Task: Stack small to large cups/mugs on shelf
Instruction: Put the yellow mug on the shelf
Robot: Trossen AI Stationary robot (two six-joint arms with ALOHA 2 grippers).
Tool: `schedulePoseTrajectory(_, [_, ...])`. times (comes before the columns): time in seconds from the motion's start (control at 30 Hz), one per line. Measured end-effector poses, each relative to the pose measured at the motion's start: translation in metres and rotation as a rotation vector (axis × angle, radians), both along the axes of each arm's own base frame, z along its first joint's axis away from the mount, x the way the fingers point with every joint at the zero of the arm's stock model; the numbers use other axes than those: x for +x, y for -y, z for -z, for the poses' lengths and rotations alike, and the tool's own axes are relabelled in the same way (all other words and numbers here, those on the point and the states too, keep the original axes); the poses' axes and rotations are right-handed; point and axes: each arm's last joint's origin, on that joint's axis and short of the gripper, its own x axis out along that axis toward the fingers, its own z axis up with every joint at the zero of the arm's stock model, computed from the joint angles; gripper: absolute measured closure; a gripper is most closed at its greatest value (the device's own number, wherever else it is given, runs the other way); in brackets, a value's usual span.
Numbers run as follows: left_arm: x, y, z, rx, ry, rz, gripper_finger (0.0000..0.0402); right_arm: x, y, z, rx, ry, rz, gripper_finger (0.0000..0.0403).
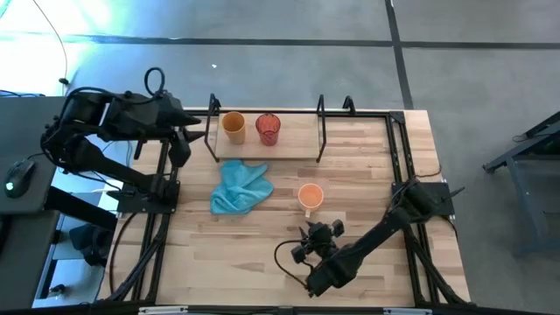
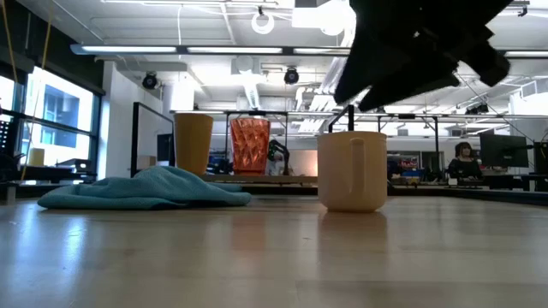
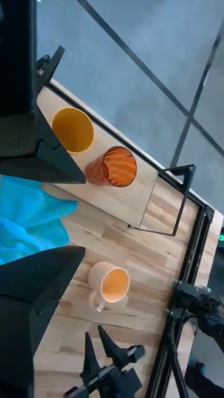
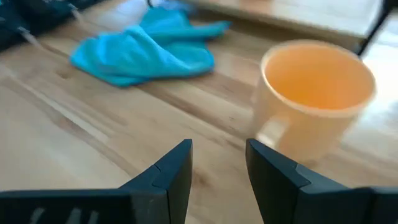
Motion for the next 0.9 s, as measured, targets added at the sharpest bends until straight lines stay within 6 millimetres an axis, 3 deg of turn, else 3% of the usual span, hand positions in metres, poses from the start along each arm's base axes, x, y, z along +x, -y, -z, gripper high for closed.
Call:
schedulePoseTrajectory(0.3, [-0.002,0.001,-0.001,-0.011,0.005,0.022,0.0238,0.012,-0.010,0.007,-0.016,-0.045,0.024,0.0263])
schedulePoseTrajectory(0.9, [-0.003,0.003,0.001,-0.054,-0.013,0.068,0.0238,0.008,-0.001,0.014,0.003,-0.115,0.100,0.0263])
